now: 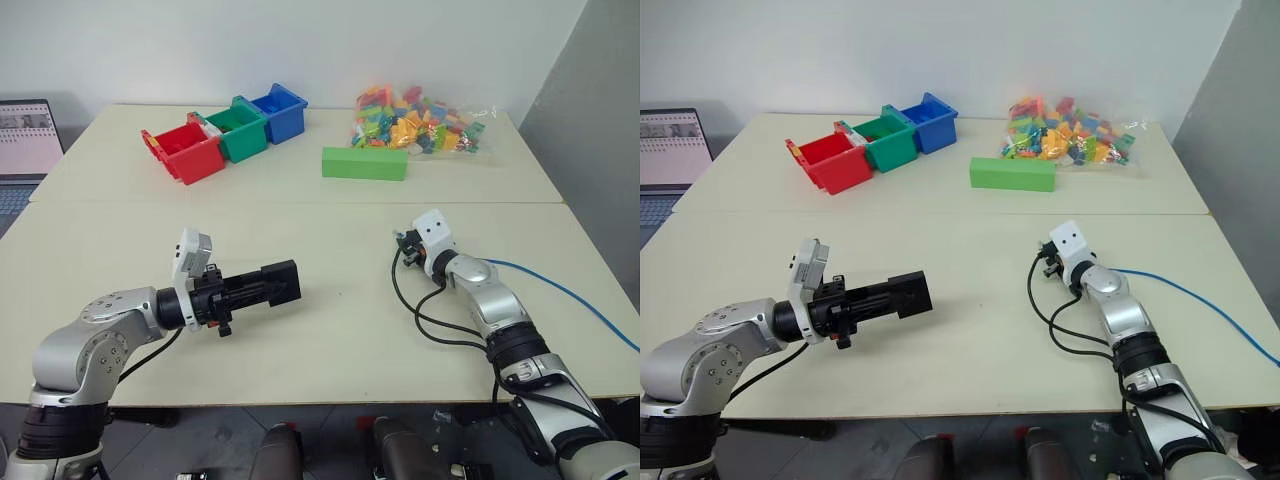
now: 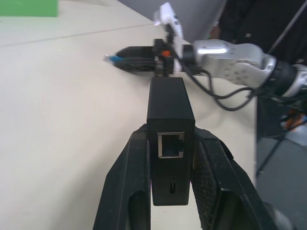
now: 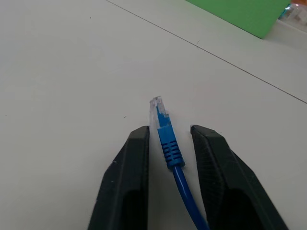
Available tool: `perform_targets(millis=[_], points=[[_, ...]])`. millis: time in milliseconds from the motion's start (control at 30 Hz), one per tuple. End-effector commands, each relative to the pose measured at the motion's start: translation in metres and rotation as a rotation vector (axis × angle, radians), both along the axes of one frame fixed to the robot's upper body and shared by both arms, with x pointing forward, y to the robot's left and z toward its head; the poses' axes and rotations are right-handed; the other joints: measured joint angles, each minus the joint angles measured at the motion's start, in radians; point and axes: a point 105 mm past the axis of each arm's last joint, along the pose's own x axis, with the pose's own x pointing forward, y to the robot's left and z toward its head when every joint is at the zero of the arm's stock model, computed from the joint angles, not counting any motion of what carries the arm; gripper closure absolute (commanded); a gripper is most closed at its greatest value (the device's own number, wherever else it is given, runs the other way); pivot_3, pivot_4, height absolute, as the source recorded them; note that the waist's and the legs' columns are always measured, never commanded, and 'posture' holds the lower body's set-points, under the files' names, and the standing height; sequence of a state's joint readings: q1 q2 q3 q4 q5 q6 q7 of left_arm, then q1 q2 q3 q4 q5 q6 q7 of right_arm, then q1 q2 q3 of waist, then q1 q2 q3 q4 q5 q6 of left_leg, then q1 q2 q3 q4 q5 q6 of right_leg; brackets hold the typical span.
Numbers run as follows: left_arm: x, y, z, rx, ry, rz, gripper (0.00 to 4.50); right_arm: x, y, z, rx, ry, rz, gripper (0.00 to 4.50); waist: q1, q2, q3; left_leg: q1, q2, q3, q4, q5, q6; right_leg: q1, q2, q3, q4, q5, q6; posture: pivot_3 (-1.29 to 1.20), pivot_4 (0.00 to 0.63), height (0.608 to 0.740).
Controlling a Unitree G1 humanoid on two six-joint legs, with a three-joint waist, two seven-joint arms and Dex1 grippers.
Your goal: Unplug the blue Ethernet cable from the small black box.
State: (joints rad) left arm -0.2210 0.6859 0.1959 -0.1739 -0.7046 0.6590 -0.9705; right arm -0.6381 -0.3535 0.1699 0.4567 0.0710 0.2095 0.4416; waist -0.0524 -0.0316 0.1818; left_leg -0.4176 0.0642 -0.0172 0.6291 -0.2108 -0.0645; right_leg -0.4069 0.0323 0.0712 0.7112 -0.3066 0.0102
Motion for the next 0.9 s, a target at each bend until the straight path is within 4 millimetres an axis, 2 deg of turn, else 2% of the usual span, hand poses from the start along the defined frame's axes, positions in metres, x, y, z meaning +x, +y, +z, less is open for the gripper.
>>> perform_targets(millis=[33,133,200,300,333,467,600,767,833,867,900], points=[[0.036,0.016,0.007,0.053,-0.155,0.223,3.73,-0.028,0.011,0.033,0.045,-0.055,0.236,1.91,0.006,0.000,0.000,0.000,0.000,0.000,0.000,0.000,0.000,0.000,0.000,0.000,0.000,0.000,0.000,0.00,0.150,0.740],[0.063,0.028,0.012,0.074,-0.256,0.389,3.73,-0.053,0.022,0.051,0.069,-0.059,0.371,1.90,0.015,0.000,0.000,0.000,0.000,-0.001,0.000,0.000,0.000,0.000,0.000,-0.001,0.000,0.000,0.000,0.00,0.150,0.740],[0.073,0.032,0.015,0.084,-0.319,0.450,3.73,-0.061,0.028,0.060,0.082,-0.058,0.409,1.90,0.015,0.000,0.000,0.000,0.000,0.000,0.000,0.000,0.000,0.000,0.000,-0.001,0.000,0.000,0.000,0.00,0.150,0.740],[0.097,0.042,0.014,0.125,-0.402,0.589,3.73,-0.077,0.047,0.079,0.108,-0.064,0.478,1.90,0.015,0.000,0.000,0.000,0.000,0.000,0.000,0.000,0.000,0.001,0.000,-0.001,0.001,0.000,0.000,0.00,0.150,0.740],[0.103,0.044,0.012,0.137,-0.422,0.618,3.73,-0.081,0.052,0.083,0.110,-0.064,0.491,1.90,0.015,0.000,0.000,0.000,0.000,-0.001,0.000,0.000,0.000,0.001,0.001,-0.001,0.001,0.000,0.000,0.00,0.150,0.740],[0.124,0.043,-0.016,0.188,-0.397,0.687,3.73,-0.085,0.069,0.098,0.119,-0.070,0.493,1.90,0.020,0.000,0.000,0.000,-0.001,0.000,0.000,0.000,0.000,0.001,0.000,-0.001,0.000,0.001,0.000,0.00,0.150,0.740],[0.131,0.050,-0.033,0.196,-0.352,0.747,3.73,-0.090,0.076,0.108,0.142,-0.058,0.498,1.90,0.020,0.000,0.000,-0.001,-0.001,0.000,0.001,0.000,0.000,0.001,0.000,-0.002,-0.001,0.001,0.000,0.00,0.150,0.740],[0.129,0.055,-0.052,0.177,-0.278,0.748,3.73,-0.096,0.081,0.116,0.136,-0.053,0.518,1.90,0.018,0.000,0.000,-0.001,0.000,-0.001,0.000,0.000,0.000,0.001,0.000,-0.003,0.000,0.002,-0.001,0.00,0.150,0.740],[0.127,0.057,-0.054,0.152,-0.263,0.736,3.02,-0.097,0.081,0.117,0.133,-0.049,0.518,1.90,0.017,0.000,0.000,-0.001,0.000,-0.001,0.000,0.000,0.000,0.001,0.000,-0.003,0.000,0.002,-0.001,0.00,0.150,0.740],[0.125,0.056,-0.055,0.141,-0.258,0.726,2.99,-0.097,0.081,0.116,0.128,-0.047,0.518,1.90,0.017,0.000,0.000,0.000,0.000,-0.001,0.000,0.000,0.000,0.001,0.000,-0.003,0.000,0.002,-0.001,0.00,0.150,0.740],[0.124,0.056,-0.056,0.134,-0.255,0.720,2.57,-0.097,0.080,0.116,0.125,-0.046,0.518,1.90,0.016,0.000,0.000,0.000,0.000,-0.001,0.000,0.000,0.000,0.001,0.000,-0.003,0.001,0.001,0.001,0.00,0.150,0.740]])
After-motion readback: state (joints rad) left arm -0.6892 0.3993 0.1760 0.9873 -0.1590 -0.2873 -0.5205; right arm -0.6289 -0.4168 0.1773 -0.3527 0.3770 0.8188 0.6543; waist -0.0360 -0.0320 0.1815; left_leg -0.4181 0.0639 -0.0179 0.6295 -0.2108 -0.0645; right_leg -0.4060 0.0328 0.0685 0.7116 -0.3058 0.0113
